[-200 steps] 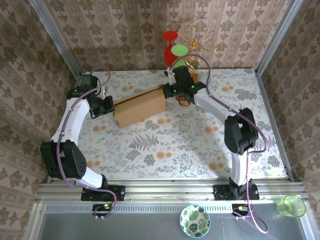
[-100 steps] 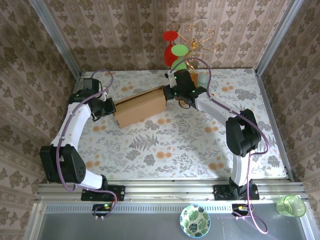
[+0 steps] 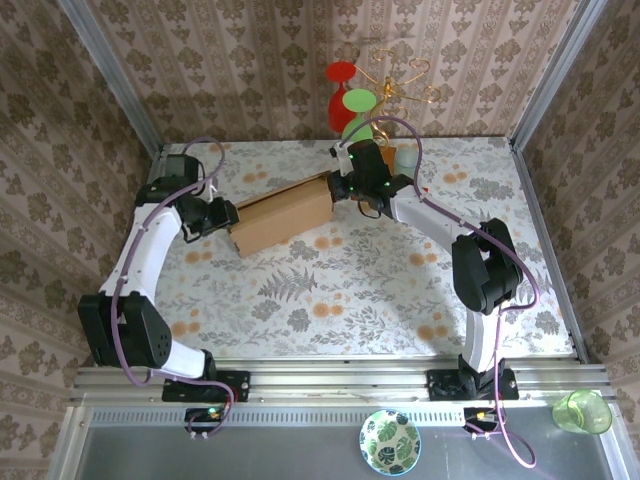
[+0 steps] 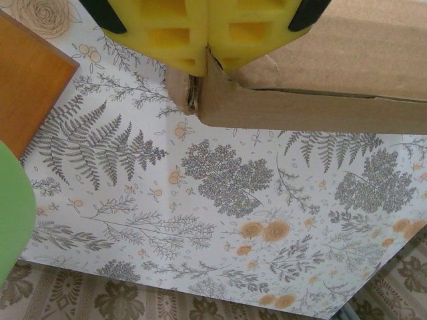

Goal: Fold the paper box

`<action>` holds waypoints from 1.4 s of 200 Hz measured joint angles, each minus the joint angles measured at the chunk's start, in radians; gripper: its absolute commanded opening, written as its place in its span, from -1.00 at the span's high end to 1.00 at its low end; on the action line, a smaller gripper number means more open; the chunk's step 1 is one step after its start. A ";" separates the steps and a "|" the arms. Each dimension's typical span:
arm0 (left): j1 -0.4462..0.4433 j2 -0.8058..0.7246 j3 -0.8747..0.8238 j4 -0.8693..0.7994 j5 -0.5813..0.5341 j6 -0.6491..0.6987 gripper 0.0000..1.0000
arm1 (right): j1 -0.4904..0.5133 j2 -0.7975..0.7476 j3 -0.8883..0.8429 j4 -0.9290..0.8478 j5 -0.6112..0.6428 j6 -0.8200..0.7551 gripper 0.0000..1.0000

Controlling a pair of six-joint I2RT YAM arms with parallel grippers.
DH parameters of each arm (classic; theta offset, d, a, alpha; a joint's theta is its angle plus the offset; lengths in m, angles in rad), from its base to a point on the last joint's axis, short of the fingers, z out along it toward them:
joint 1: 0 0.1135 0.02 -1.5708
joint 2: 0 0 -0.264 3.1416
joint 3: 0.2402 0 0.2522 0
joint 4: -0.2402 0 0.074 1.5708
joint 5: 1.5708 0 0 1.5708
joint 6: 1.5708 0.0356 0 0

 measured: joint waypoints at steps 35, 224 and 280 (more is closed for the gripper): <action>0.013 0.000 0.011 -0.036 0.000 0.005 0.25 | 0.000 0.000 0.000 0.000 0.002 0.000 1.00; 0.019 0.038 0.075 -0.022 -0.027 0.040 1.00 | 0.005 0.000 0.019 -0.032 0.006 0.000 1.00; 0.019 0.038 0.074 -0.022 -0.037 0.048 1.00 | 0.005 0.001 0.022 -0.038 0.008 0.000 1.00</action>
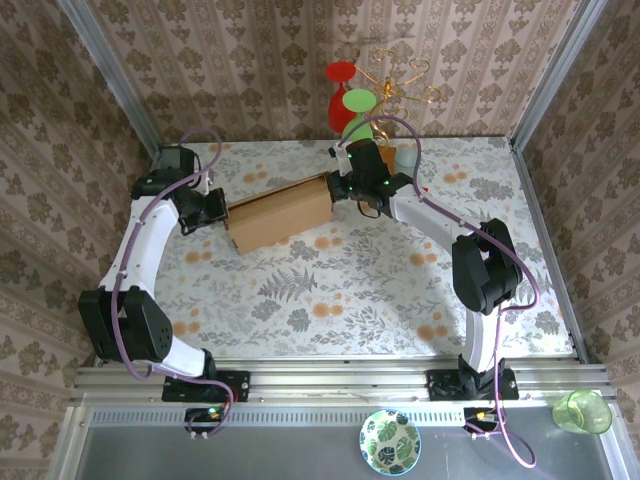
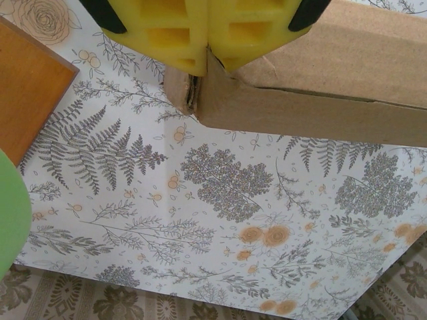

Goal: Fold the paper box

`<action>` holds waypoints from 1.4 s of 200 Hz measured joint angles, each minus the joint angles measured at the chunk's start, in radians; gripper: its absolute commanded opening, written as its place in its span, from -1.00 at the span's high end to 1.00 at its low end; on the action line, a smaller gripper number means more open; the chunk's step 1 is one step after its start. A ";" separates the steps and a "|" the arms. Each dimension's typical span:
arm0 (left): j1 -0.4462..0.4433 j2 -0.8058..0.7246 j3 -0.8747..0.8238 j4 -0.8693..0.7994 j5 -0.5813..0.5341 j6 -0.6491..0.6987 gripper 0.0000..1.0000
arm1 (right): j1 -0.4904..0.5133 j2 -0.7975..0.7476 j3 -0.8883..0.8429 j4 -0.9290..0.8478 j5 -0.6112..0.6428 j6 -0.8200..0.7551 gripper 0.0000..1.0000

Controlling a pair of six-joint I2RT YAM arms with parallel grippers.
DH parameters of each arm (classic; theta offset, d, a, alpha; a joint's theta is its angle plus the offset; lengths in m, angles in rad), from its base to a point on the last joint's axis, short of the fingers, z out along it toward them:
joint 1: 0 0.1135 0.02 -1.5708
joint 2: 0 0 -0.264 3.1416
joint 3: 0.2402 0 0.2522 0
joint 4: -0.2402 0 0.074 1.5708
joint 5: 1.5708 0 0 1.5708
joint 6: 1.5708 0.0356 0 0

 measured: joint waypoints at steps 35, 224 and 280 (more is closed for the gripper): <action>-0.002 -0.010 -0.027 0.022 -0.005 0.008 1.00 | 0.002 0.000 0.008 -0.015 0.007 0.000 1.00; -0.020 -0.026 -0.092 0.064 -0.046 0.011 1.00 | -0.003 -0.015 0.053 -0.198 0.031 0.143 0.08; -0.020 -0.019 -0.092 0.064 -0.046 0.011 1.00 | -0.014 -0.060 0.054 -0.233 -0.010 0.268 -0.06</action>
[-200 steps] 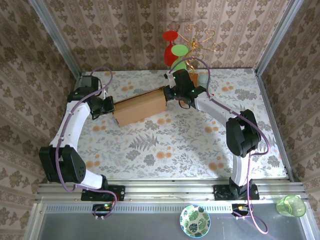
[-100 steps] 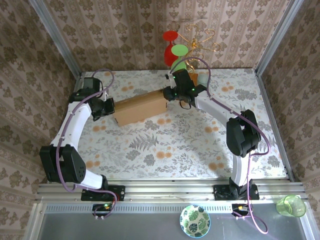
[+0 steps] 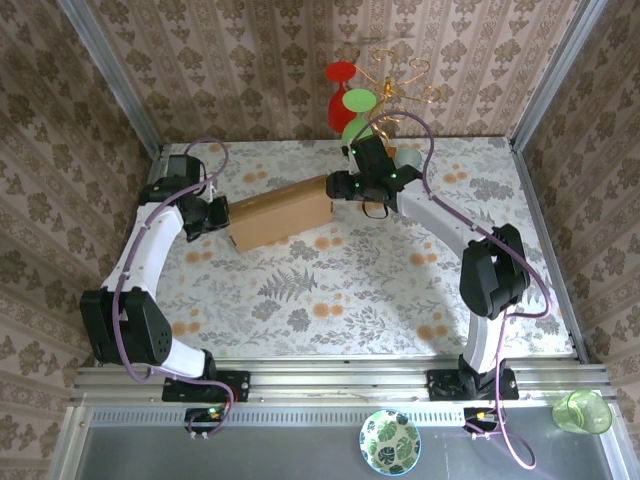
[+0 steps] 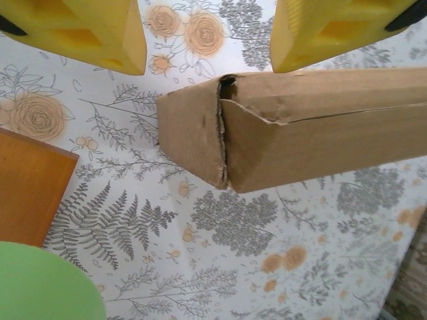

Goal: Fold the paper box

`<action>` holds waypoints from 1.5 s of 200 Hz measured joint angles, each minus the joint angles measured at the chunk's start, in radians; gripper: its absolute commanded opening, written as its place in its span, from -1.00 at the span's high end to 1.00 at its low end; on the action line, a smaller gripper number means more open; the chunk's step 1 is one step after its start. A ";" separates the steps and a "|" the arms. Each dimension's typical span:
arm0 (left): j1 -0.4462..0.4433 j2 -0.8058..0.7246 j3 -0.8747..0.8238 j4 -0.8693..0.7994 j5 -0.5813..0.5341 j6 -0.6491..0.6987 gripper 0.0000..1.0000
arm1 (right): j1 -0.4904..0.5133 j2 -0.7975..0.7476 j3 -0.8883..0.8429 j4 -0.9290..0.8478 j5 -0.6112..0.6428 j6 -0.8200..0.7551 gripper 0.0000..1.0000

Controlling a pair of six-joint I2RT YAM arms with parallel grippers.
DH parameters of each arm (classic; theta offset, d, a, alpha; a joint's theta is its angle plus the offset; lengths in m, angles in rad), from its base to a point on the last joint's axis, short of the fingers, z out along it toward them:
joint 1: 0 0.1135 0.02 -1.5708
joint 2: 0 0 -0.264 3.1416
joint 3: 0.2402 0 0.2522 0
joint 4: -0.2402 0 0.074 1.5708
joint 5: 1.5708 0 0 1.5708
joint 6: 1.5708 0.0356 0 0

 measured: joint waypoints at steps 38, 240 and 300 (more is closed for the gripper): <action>0.000 0.001 0.000 0.000 0.000 0.000 1.00 | -0.013 -0.035 0.013 0.002 -0.035 0.166 -0.29; -0.001 0.017 0.014 0.000 0.000 0.000 1.00 | -0.074 0.101 0.088 0.017 -0.300 0.943 -0.27; -0.002 0.017 0.014 -0.001 0.000 0.000 1.00 | -0.074 0.129 0.072 0.054 -0.315 0.959 -0.01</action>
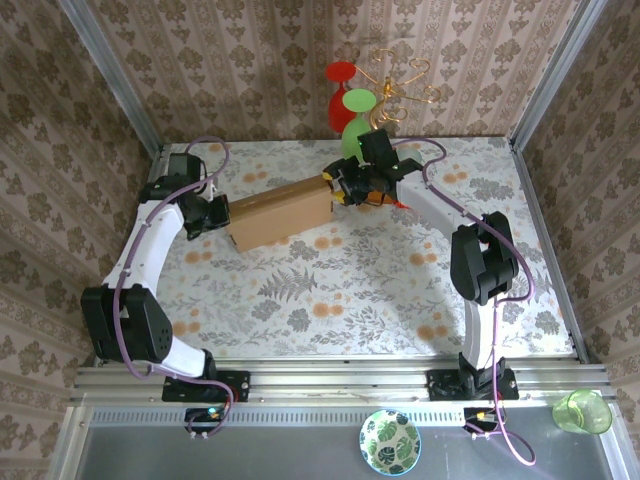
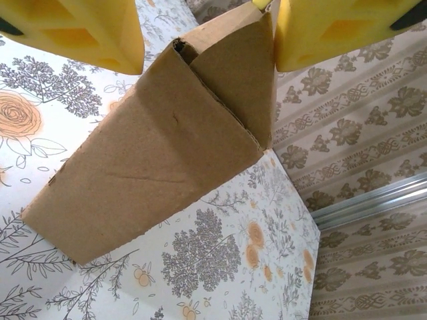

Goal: Fold the paper box

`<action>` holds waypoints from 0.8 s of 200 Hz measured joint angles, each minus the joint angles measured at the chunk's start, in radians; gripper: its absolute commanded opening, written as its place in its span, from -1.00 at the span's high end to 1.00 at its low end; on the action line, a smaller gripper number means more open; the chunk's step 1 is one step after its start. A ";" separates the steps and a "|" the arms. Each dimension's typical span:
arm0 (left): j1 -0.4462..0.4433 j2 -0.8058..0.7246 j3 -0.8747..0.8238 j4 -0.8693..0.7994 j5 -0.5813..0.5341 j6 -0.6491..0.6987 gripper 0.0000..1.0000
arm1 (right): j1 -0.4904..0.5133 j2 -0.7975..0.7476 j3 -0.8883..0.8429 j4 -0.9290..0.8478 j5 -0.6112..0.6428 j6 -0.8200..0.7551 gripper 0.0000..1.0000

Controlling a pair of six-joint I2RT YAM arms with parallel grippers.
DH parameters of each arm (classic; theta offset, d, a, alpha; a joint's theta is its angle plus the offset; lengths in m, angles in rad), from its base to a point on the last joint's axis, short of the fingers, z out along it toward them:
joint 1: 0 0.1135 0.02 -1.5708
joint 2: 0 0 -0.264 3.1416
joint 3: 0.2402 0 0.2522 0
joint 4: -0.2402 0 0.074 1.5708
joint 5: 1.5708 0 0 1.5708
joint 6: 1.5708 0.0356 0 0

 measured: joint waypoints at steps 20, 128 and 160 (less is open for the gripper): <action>-0.001 0.000 0.001 -0.001 0.000 0.000 0.88 | 0.000 0.000 -0.011 0.016 -0.003 0.006 0.06; 0.105 -0.080 -0.005 0.003 0.220 -0.217 -0.03 | -0.003 0.005 -0.025 0.035 -0.003 0.009 0.35; 0.175 -0.082 -0.027 0.043 0.303 -0.295 -0.04 | -0.003 0.009 -0.025 0.036 -0.003 0.010 0.39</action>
